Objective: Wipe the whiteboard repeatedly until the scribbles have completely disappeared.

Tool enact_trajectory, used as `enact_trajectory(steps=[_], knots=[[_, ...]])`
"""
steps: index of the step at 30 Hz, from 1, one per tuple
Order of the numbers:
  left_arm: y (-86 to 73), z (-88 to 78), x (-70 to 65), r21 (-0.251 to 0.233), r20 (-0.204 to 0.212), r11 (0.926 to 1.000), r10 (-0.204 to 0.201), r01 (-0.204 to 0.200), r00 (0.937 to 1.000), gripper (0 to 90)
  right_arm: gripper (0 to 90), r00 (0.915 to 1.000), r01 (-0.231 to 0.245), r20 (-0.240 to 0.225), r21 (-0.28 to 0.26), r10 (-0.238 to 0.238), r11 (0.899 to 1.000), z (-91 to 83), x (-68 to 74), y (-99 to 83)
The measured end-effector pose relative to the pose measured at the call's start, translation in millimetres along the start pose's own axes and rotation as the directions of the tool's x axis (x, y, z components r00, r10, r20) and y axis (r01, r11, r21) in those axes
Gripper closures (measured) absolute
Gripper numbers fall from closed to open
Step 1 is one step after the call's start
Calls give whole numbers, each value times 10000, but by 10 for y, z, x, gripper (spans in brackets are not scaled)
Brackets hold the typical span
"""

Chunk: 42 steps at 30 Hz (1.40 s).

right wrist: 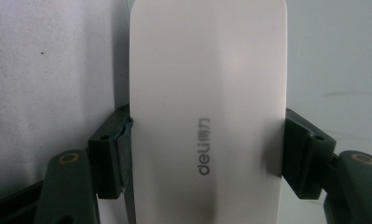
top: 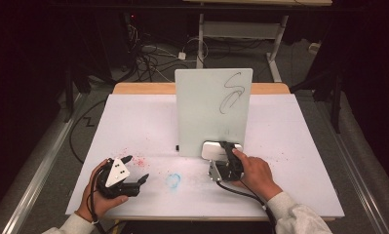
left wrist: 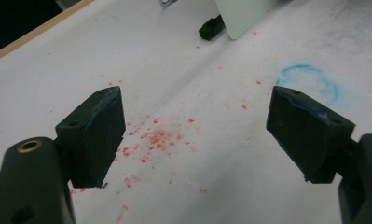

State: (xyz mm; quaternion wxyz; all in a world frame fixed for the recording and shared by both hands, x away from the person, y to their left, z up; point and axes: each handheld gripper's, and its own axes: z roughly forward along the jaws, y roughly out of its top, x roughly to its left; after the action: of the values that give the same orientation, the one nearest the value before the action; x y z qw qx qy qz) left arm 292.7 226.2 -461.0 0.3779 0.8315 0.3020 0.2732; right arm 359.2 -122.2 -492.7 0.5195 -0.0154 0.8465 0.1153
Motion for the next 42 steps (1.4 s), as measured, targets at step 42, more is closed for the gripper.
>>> enact_trajectory(steps=[42], knots=[[4,-9,-10,45,-74,10000,58,-58,10000,193,307,9998,205,10,1344,-208,9907,-59,-68,-260]])
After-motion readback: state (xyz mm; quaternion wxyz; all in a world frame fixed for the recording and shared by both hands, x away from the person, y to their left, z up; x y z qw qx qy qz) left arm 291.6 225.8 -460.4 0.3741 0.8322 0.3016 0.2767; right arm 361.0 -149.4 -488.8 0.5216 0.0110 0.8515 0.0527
